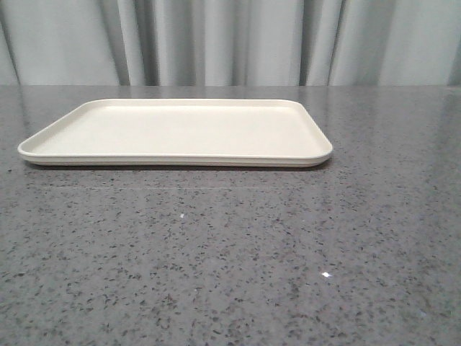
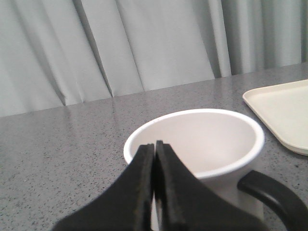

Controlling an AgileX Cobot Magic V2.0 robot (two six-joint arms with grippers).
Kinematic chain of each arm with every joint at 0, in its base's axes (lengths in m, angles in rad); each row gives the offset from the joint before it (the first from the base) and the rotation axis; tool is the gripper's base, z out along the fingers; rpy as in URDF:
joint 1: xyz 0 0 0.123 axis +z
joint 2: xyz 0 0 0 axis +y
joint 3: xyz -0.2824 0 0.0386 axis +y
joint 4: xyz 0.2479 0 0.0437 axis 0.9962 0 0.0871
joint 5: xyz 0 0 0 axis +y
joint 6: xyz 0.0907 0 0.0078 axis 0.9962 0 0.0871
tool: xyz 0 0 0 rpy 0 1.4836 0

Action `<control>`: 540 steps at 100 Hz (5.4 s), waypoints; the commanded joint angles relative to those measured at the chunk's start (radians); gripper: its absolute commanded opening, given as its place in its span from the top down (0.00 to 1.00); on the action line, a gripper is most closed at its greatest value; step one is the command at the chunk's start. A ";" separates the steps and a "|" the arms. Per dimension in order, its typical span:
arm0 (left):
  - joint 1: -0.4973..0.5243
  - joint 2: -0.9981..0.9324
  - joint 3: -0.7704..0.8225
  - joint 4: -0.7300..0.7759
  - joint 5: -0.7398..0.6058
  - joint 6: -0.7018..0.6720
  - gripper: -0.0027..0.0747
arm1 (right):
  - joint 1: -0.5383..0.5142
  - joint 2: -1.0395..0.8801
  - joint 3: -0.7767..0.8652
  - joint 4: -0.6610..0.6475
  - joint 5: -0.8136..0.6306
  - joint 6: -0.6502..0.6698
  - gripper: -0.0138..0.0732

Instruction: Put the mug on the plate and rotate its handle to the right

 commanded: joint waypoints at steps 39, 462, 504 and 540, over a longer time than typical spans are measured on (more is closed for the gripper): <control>0.002 -0.029 0.010 -0.004 -0.068 0.001 0.99 | 0.000 -0.022 0.000 0.001 -0.069 -0.007 0.92; 0.002 -0.029 0.010 -0.480 -0.164 -0.068 0.99 | 0.000 -0.022 0.000 0.023 -0.082 -0.007 0.92; 0.002 -0.029 0.010 -0.478 -0.189 -0.068 0.99 | 0.000 -0.022 0.000 0.082 -0.111 -0.007 0.92; 0.002 -0.029 0.008 -0.479 -0.144 -0.068 0.99 | 0.000 -0.022 -0.001 0.113 -0.074 -0.006 0.92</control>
